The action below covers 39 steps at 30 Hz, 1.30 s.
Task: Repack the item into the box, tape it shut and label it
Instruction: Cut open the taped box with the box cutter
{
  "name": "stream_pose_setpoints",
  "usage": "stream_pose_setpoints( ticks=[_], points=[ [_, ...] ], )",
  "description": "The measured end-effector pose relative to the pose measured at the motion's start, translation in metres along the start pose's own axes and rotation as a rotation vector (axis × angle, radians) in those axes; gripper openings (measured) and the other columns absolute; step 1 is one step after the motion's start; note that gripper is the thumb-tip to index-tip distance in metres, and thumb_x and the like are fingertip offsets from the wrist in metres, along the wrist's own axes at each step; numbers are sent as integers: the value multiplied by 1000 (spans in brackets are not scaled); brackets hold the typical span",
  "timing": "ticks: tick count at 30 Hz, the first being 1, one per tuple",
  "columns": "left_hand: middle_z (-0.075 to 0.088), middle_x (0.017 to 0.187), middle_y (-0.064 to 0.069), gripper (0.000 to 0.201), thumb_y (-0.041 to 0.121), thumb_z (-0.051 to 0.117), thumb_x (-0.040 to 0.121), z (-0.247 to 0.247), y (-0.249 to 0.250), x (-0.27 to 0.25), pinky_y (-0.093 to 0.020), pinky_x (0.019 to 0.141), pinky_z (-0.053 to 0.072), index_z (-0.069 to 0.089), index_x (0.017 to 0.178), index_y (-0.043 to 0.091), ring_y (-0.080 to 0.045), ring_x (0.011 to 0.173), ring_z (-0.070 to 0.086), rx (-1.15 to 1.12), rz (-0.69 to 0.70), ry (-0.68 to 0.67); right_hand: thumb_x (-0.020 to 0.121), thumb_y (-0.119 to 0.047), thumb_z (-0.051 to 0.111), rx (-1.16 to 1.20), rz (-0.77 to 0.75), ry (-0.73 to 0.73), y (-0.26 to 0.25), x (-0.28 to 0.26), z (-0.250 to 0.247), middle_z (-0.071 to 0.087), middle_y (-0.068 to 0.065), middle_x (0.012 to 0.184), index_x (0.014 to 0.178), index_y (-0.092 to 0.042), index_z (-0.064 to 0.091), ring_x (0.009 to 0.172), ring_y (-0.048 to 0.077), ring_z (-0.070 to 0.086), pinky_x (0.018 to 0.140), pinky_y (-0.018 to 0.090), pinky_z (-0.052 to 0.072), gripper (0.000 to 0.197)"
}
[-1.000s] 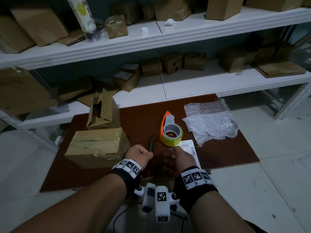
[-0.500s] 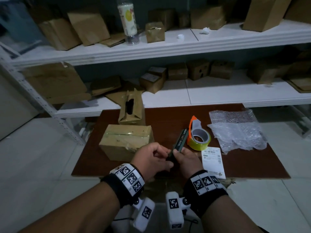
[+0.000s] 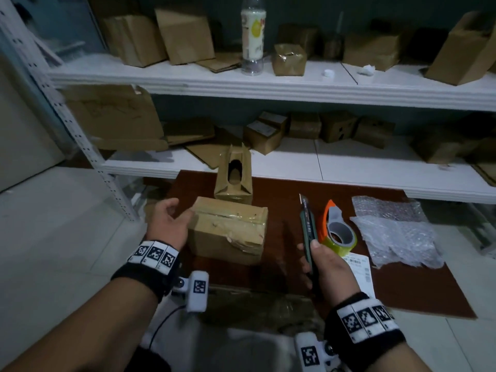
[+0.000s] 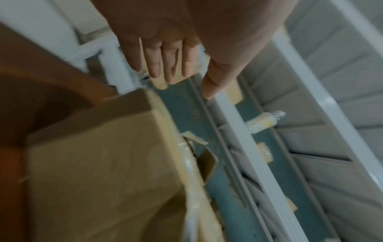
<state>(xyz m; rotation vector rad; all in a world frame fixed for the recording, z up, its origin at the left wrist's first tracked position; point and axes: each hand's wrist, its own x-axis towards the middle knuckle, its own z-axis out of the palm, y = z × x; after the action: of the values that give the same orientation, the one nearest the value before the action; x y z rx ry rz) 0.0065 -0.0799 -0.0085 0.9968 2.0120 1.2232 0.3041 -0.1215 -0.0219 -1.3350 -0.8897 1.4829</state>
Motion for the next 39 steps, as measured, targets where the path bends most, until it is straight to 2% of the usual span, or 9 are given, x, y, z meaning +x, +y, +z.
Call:
stream_pose_setpoints(
  ticks=[2, 7, 11, 14, 18, 22, 25, 34, 39],
  points=[
    [56, 141, -7, 58, 25, 73, 87, 5, -12, 1, -38, 104, 41, 51, 139, 14, -23, 123, 54, 1, -47, -101, 102, -43, 44, -13, 6, -31, -6, -4, 8, 50, 3, 57, 105, -5, 62, 36, 17, 36, 36, 18, 27, 42],
    [59, 112, 6, 49, 21, 72, 85, 14, -33, -5, -26, 72, 41, 56, 131, 22, -10, 89, 52, 9, -78, -159, 102, -39, 44, -308, -148, -28, -34, -4, 36, 54, 8, 53, 94, -4, 62, 36, 19, 42, 37, 22, 31, 40],
    [60, 127, 1, 56, 24, 74, 80, 9, -32, 16, -30, 83, 38, 56, 134, 23, -13, 98, 50, 29, -128, -264, 101, -26, 52, -383, -205, -85, -59, 8, 70, 57, 9, 56, 86, -9, 57, 40, 20, 46, 37, 22, 35, 22],
    [62, 119, 2, 57, 28, 74, 79, 5, -32, 26, -29, 82, 39, 58, 133, 23, -14, 97, 53, 13, -139, -358, 100, -21, 56, -563, -208, -153, -73, 25, 91, 64, 12, 70, 88, -11, 58, 51, 19, 56, 43, 25, 44, 16],
    [71, 92, 9, 21, 30, 69, 72, 8, -37, 30, -37, 85, 53, 70, 94, 32, -18, 90, 66, -97, -171, -398, 96, -38, 61, -1077, -351, -173, -83, 51, 105, 65, -5, 69, 93, -27, 62, 60, 11, 59, 58, 28, 46, 11],
    [66, 126, 5, 61, 47, 50, 75, 13, -38, 32, -42, 102, 46, 62, 131, 27, -22, 114, 61, -112, -167, -389, 96, -47, 55, -1488, -406, -282, -89, 64, 127, 69, -9, 93, 116, -34, 60, 87, 13, 64, 74, 29, 49, 25],
    [58, 140, 2, 59, 42, 50, 86, 15, -39, 32, -43, 105, 44, 52, 142, 25, -26, 122, 56, -98, -153, -414, 97, -54, 49, -1716, -347, -375, -84, 70, 143, 70, -3, 107, 129, -34, 53, 96, 18, 65, 81, 32, 51, 38],
    [57, 141, -3, 52, 35, 49, 94, 16, -41, 34, -44, 104, 44, 48, 145, 24, -28, 124, 55, -56, -130, -423, 99, -57, 40, -1867, -356, -338, -75, 70, 164, 66, -3, 97, 131, -38, 49, 82, 18, 58, 71, 29, 46, 38],
    [54, 144, -4, 52, 34, 48, 97, 17, -40, 32, -44, 105, 43, 44, 148, 24, -28, 126, 53, -37, -140, -409, 100, -57, 38, -1930, -365, -359, -78, 68, 168, 68, 0, 106, 135, -36, 49, 85, 17, 58, 70, 26, 42, 42]
  ],
)
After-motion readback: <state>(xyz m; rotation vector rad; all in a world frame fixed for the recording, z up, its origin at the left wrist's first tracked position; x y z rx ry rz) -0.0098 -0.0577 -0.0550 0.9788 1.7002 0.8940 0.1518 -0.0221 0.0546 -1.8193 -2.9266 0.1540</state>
